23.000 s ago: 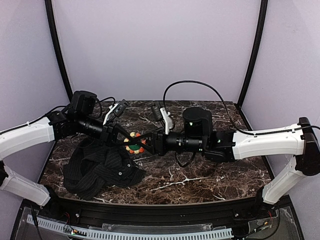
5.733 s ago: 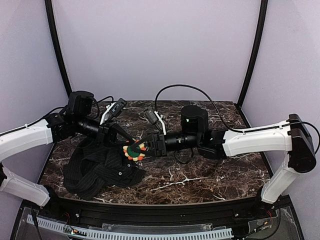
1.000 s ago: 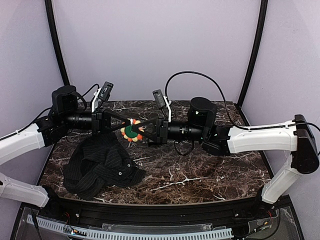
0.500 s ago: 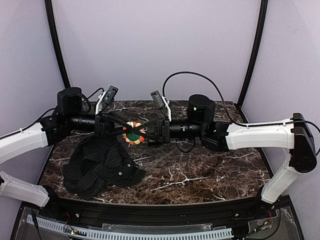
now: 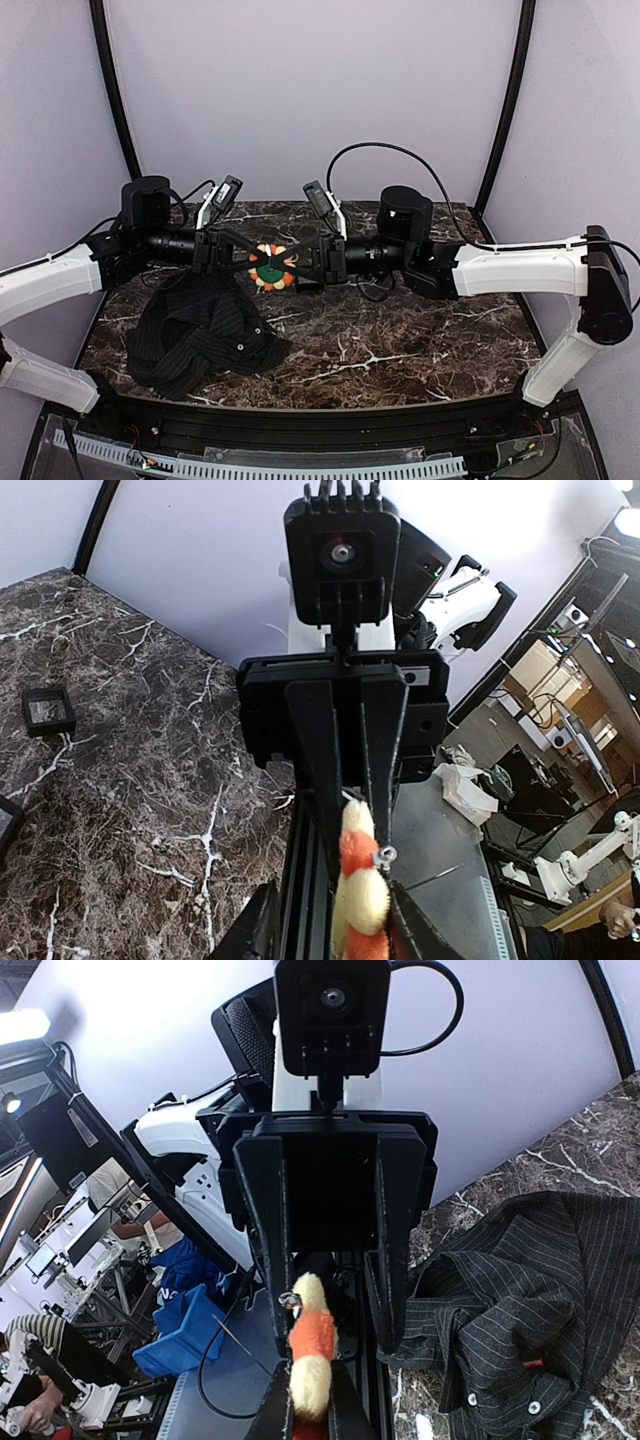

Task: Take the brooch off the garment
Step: Pass from the right arm to the left

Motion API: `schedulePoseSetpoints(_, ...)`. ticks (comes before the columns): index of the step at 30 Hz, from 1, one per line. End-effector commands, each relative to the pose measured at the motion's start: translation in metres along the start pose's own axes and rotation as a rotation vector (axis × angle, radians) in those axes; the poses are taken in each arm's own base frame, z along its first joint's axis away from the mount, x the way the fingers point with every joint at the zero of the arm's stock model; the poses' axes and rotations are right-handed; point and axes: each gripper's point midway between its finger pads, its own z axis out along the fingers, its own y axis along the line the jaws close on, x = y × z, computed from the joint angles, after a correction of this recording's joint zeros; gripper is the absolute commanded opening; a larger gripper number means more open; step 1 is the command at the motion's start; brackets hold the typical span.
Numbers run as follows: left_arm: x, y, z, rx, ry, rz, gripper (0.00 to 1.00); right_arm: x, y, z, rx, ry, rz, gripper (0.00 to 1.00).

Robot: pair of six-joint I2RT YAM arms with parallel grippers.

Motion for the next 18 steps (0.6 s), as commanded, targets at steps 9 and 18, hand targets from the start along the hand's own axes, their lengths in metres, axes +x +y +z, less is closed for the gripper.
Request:
schedulePoseSetpoints(9,-0.001,-0.010,0.003,0.079,-0.004,0.007,0.02,-0.002,-0.001,0.002,-0.001,0.015,-0.021,0.00)
schedulePoseSetpoints(18,-0.024,-0.001,0.002,0.015,-0.133,-0.023,0.01,-0.025,-0.009,-0.027,0.097,-0.097,-0.070,0.71)
